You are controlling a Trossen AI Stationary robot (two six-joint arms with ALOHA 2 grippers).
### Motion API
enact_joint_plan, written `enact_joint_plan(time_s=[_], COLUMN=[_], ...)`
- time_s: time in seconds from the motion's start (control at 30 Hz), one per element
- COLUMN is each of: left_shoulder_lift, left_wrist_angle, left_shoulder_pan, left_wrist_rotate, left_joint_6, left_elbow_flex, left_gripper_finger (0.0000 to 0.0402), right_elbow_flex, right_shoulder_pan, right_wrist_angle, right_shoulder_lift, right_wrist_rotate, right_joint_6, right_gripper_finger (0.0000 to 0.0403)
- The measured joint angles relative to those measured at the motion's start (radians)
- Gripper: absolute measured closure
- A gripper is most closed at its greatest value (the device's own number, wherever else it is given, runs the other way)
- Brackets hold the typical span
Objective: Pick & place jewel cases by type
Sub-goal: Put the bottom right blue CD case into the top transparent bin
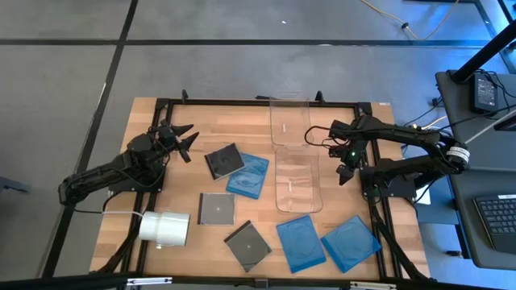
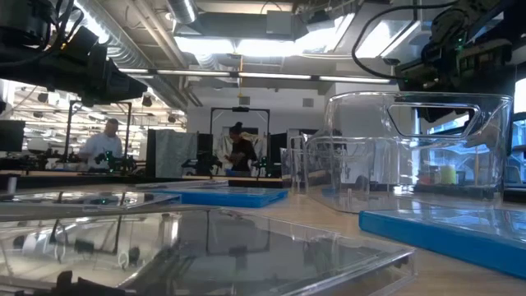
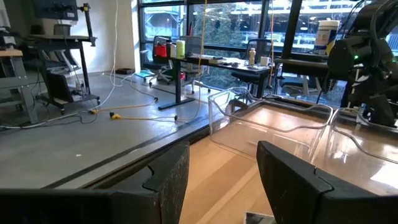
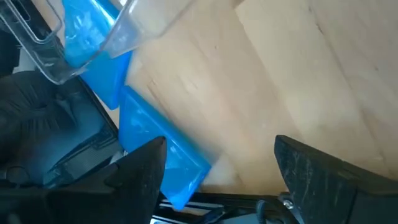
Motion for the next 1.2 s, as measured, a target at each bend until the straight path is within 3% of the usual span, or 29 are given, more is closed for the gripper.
enact_joint_plan(time_s=[0.27, 0.47, 0.67, 0.73, 0.83, 0.9, 1.07, 1.2], left_shoulder_lift=[0.0, 0.0, 0.0, 0.0, 0.005, 0.019, 0.124, 0.285], left_wrist_angle=[0.003, 0.031, 0.042, 0.047, 0.093, 0.17, 0.399, 0.573], left_shoulder_pan=[0.0, 0.0, 0.0, -0.001, -0.019, -0.046, -0.145, -0.241], left_wrist_rotate=[0.0, 0.0, 0.007, 0.096, 0.344, 0.418, 0.426, 0.411], left_joint_6=[-0.059, -0.16, -0.198, -0.232, -0.226, -0.203, -0.096, -0.041], left_elbow_flex=[0.0, 0.0, 0.0, 0.0, 0.0, 0.0, 0.0, 0.0], left_gripper_finger=[0.0217, 0.0217, 0.0217, 0.0217, 0.0217, 0.0217, 0.0217, 0.0217], right_elbow_flex=[0.025, 0.137, 0.251, 0.267, 0.277, 0.277, 0.277, 0.277], right_shoulder_pan=[0.017, 0.128, 0.248, 0.288, 0.353, 0.397, 0.506, 0.579], right_wrist_angle=[-0.055, -0.17, -0.203, -0.203, -0.202, -0.194, -0.086, 0.013], right_shoulder_lift=[-0.001, -0.001, -0.012, -0.022, -0.05, -0.07, -0.109, -0.116], right_wrist_rotate=[0.025, 0.158, 0.165, 0.166, 0.166, 0.166, 0.167, 0.167], right_joint_6=[0.029, 0.133, 0.268, 0.335, 0.44, 0.516, 0.703, 0.791], right_gripper_finger=[0.0105, 0.013, 0.0142, 0.0142, 0.0142, 0.0142, 0.0142, 0.0143])
